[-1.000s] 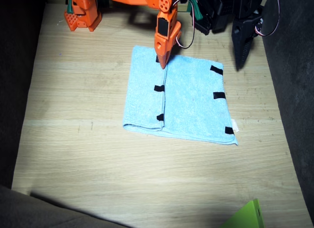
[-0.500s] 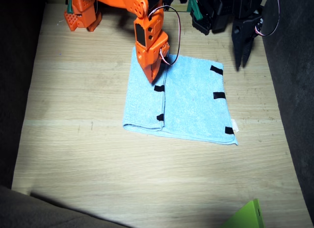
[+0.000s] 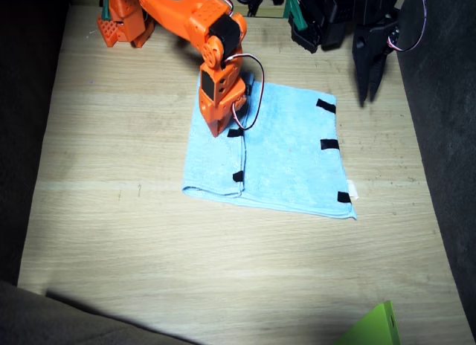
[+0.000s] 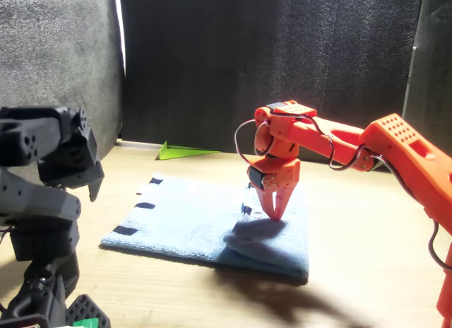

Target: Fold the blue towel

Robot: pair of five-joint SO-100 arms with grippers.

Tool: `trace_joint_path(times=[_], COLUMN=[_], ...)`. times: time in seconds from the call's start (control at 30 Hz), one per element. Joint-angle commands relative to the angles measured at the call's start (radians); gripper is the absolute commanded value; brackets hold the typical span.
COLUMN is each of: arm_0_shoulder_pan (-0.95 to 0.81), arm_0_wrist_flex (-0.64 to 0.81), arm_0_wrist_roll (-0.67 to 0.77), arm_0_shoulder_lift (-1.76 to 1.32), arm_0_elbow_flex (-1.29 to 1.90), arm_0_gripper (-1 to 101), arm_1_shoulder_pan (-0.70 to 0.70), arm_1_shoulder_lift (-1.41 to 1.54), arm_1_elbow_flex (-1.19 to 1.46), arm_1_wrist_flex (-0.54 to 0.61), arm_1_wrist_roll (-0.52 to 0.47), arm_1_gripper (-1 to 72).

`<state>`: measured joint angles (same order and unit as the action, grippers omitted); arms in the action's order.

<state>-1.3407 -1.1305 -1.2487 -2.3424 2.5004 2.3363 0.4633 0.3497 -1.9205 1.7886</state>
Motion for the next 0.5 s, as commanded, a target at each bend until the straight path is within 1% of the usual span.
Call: trace_joint_path(times=[0.0,0.17,0.47], arm_0_shoulder_pan=[-0.015,-0.015,-0.015], arm_0_wrist_flex=[-0.009,-0.009,-0.009], arm_0_wrist_roll=[-0.011,-0.011,-0.011], arm_0_shoulder_lift=[-0.014,-0.014,-0.014], arm_0_elbow_flex=[0.012,0.012,0.012], arm_0_gripper=[18,18,18], arm_1_shoulder_pan=[-0.049,-0.081,-0.095], arm_1_shoulder_lift=[0.002,0.021,0.031], arm_1_elbow_flex=[0.064,0.084,0.144], arm_1_wrist_flex=[-0.025,-0.025,-0.026], arm_1_wrist_roll=[0.006,-0.014,-0.061], arm_1_gripper=[-0.1,-0.1,-0.1])
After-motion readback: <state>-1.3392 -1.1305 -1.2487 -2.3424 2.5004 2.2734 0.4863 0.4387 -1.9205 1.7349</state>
